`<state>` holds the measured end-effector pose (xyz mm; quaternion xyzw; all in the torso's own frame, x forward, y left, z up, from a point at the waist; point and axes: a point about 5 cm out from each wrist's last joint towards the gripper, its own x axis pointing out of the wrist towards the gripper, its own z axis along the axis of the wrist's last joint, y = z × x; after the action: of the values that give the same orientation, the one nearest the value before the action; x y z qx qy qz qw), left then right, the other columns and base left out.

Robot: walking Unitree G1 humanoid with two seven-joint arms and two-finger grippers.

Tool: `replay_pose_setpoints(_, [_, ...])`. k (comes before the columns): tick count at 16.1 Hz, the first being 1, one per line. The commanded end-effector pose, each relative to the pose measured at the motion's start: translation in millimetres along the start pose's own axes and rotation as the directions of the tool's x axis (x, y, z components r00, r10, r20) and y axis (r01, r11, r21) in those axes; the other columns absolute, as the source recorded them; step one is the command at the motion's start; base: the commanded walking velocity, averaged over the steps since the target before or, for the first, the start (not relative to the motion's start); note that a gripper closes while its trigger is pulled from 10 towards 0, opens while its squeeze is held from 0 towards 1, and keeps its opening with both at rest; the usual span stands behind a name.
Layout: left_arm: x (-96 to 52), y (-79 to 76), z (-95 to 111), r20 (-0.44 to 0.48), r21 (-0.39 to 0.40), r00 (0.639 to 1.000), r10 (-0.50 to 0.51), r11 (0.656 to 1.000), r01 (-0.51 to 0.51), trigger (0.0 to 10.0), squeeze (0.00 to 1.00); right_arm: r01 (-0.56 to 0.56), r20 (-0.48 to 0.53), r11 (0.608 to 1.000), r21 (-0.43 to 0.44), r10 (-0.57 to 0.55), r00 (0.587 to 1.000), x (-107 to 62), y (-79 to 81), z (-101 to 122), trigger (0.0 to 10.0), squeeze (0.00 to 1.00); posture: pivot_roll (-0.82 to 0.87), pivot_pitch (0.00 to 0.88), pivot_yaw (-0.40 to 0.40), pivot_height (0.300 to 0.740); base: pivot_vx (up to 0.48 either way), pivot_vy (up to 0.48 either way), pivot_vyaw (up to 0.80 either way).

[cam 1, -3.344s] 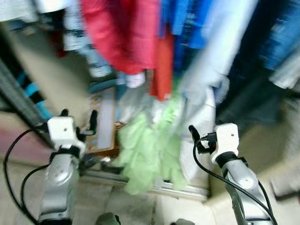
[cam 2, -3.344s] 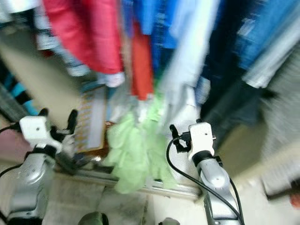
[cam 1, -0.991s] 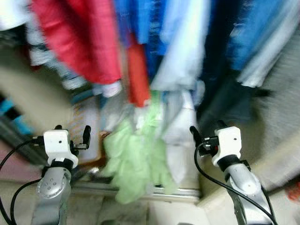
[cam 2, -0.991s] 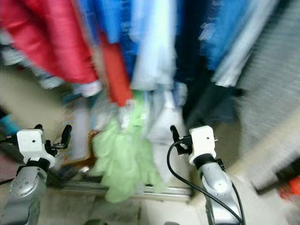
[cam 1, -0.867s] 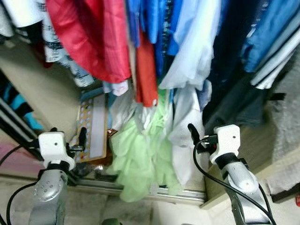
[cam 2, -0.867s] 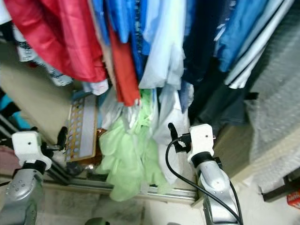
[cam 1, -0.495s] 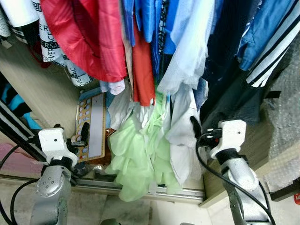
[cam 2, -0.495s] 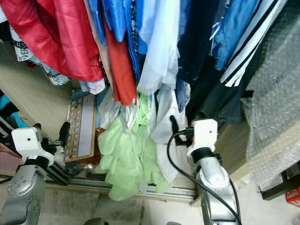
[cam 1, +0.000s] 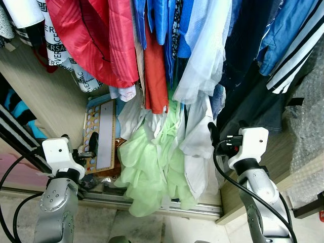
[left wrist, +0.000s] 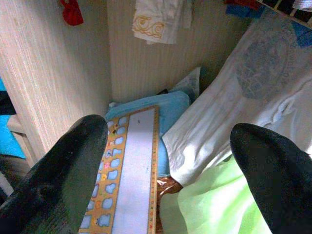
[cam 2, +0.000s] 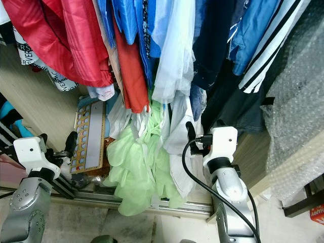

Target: Clean up the room

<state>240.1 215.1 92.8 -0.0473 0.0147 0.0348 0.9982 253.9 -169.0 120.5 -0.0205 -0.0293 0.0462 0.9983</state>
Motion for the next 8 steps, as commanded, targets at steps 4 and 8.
replay_pose_setpoints(4, [1.8,2.5,2.5,0.003,0.010,1.000,0.007,1.000,-0.007,10.0,0.00,0.020,-0.030,1.000,-0.013,-0.020,0.999,2.1,-1.3,-3.2,10.0,0.00,-0.01,0.037,0.015,0.740,0.000,0.000,0.00])
replay_pose_setpoints(8, [1.8,2.5,2.5,0.003,0.010,1.000,0.007,1.000,-0.007,10.0,0.00,0.020,-0.030,1.000,-0.013,-0.020,0.999,2.1,-1.3,-3.2,10.0,0.00,-0.01,0.037,0.015,0.740,0.000,0.000,0.00])
